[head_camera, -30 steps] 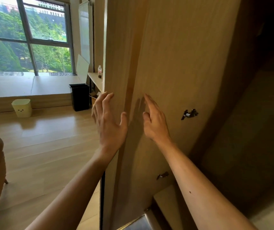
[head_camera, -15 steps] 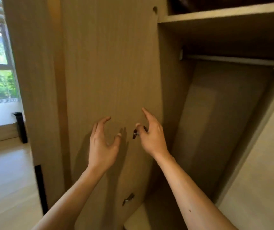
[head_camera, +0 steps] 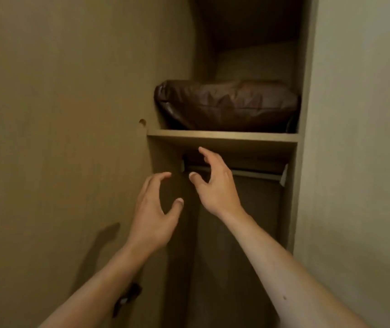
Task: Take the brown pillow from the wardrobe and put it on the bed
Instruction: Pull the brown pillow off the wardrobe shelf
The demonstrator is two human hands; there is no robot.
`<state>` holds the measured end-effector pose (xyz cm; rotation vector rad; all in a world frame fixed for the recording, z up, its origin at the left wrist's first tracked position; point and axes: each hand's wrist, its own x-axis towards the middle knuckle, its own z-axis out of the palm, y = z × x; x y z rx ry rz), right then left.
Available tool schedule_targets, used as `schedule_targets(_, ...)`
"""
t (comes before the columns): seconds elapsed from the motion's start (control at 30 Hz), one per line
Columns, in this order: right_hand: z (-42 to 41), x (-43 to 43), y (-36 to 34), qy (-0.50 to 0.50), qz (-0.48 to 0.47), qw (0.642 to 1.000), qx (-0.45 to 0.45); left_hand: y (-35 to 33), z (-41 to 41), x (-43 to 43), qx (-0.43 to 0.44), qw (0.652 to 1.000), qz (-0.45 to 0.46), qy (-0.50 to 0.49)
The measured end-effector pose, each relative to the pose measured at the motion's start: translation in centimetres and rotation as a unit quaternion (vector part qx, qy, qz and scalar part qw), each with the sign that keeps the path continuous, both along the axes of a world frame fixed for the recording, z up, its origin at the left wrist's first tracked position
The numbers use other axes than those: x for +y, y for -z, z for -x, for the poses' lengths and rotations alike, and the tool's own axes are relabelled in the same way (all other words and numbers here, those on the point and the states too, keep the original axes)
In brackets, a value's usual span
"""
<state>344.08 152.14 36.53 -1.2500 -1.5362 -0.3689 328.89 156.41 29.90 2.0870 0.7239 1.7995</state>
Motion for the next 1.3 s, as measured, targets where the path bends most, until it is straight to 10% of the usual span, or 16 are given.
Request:
schedule_targets(0.2,-1.5,1.7,-10.9,0.163,-0.063,0.977,-0.121,-7.7,-3.0,3.9,0.018,0.998,-0.068,0.006)
schedule_targets(0.73,-5.2,7.6,-19.2,0.558,-0.031,0.774,-0.299,-18.2,-7.1,10.9,-0.018,0.997,-0.071,0.025)
schedule_targets(1.3,-1.2,3.2,-19.3,0.502,-0.104,0.794,-0.326,-18.9,-1.7,8.6,-0.037,0.994,-0.101,-0.011)
